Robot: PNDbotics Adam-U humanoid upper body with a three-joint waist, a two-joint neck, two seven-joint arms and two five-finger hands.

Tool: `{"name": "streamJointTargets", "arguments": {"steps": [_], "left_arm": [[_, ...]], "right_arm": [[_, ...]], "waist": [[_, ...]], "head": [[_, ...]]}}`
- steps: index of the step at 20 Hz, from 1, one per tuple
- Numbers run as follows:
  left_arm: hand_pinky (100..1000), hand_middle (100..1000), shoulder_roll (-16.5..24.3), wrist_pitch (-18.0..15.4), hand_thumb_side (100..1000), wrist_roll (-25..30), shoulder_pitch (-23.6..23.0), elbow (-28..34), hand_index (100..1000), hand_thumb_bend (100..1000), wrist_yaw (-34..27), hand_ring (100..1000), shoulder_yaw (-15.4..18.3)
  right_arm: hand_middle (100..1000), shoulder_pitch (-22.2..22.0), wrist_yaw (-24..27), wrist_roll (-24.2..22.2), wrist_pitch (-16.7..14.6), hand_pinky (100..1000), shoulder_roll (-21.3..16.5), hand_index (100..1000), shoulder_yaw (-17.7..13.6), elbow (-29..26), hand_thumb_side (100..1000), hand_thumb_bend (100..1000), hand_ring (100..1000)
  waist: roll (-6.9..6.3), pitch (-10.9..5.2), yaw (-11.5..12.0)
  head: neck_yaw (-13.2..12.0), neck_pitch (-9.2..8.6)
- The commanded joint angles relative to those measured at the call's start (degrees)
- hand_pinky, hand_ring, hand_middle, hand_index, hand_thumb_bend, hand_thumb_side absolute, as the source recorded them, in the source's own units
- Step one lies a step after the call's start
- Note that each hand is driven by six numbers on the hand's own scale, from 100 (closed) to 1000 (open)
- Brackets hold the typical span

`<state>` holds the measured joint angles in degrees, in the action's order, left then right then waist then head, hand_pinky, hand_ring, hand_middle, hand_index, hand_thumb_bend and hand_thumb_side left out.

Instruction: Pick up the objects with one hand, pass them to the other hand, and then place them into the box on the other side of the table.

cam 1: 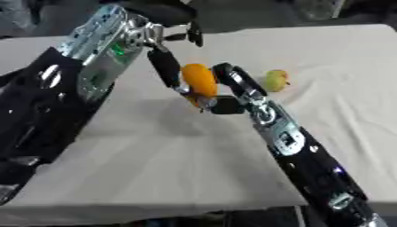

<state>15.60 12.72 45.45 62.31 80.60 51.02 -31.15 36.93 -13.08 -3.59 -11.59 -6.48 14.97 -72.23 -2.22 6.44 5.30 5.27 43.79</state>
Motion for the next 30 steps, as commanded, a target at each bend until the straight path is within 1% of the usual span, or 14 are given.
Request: {"name": "streamJointTargets", "arguments": {"steps": [1, 7, 10, 13, 17, 20, 22, 27, 30], "left_arm": [[922, 791, 0.72, -0.18, 293, 0.19, 0.62, 0.01, 833, 631, 0.64, 864, 0.52], [922, 789, 0.06, -0.5, 297, -0.09, 0.0, -1.0, 846, 629, 1.54, 862, 0.23], [920, 790, -0.24, -0.4, 273, -0.77, -0.18, -1.37, 850, 619, 2.29, 861, 0.35], [918, 790, -0.54, -0.28, 290, -1.5, -0.4, -1.53, 862, 611, 2.88, 861, 0.41], [916, 790, -0.94, 0.24, 289, -2.78, -0.73, -1.6, 864, 598, 3.2, 860, 0.47], [912, 786, -1.18, 0.7, 279, -3.51, -0.94, -1.65, 861, 550, 2.69, 856, 0.5], [911, 785, -1.27, 1.08, 277, -3.96, -1.01, -1.64, 858, 537, 2.2, 856, 0.38], [909, 786, -1.56, 1.44, 254, -4.29, -1.14, -2.19, 844, 515, 1.88, 855, 0.14], [910, 787, -1.85, 1.13, 253, -4.12, -1.17, -2.78, 838, 519, 2.06, 856, 0.05]], "right_arm": [[405, 0.89, -0.62, 1.14, -0.65, 699, -0.65, 390, 0.23, -1.64, 100, 231, 520], [408, 0.93, -0.82, 1.43, -1.81, 704, -0.54, 392, 0.91, -1.53, 100, 222, 521], [408, 0.92, -0.88, 1.62, -2.68, 704, -0.55, 392, 1.09, -1.51, 100, 222, 521], [409, 0.91, -1.02, 1.59, -3.53, 704, -0.55, 393, 1.26, -1.52, 100, 229, 521], [408, 0.92, -1.08, 0.98, -4.93, 703, -0.54, 392, 1.48, -1.67, 100, 233, 519], [408, 0.96, -1.27, 0.51, -5.63, 703, -0.59, 392, 1.67, -1.61, 100, 241, 519], [408, 1.0, -1.25, 0.04, -6.06, 703, -0.57, 392, 1.81, -1.57, 100, 241, 519], [408, 1.06, -0.97, -0.72, -7.25, 702, -0.59, 391, 2.18, -1.69, 100, 250, 518], [408, 1.03, -0.93, -0.77, -8.0, 701, -0.56, 391, 2.32, -1.71, 100, 250, 516]], "waist": [[-0.71, -1.55, -0.05], [-0.8, -1.19, -0.16], [-0.81, -1.01, -0.14], [-0.82, -0.86, -0.09], [-0.81, -0.74, -0.13], [-0.82, -0.65, -0.26], [-0.84, -0.58, -0.33], [-0.88, -0.48, -0.46], [-0.92, -0.47, -0.47]], "head": [[0.2, 0.32], [-0.04, 0.32], [-0.25, 0.32], [-0.27, 0.32], [-0.29, 0.32], [-0.21, 0.32], [-0.13, 0.32], [-0.14, 0.32], [-0.16, 0.32]]}}
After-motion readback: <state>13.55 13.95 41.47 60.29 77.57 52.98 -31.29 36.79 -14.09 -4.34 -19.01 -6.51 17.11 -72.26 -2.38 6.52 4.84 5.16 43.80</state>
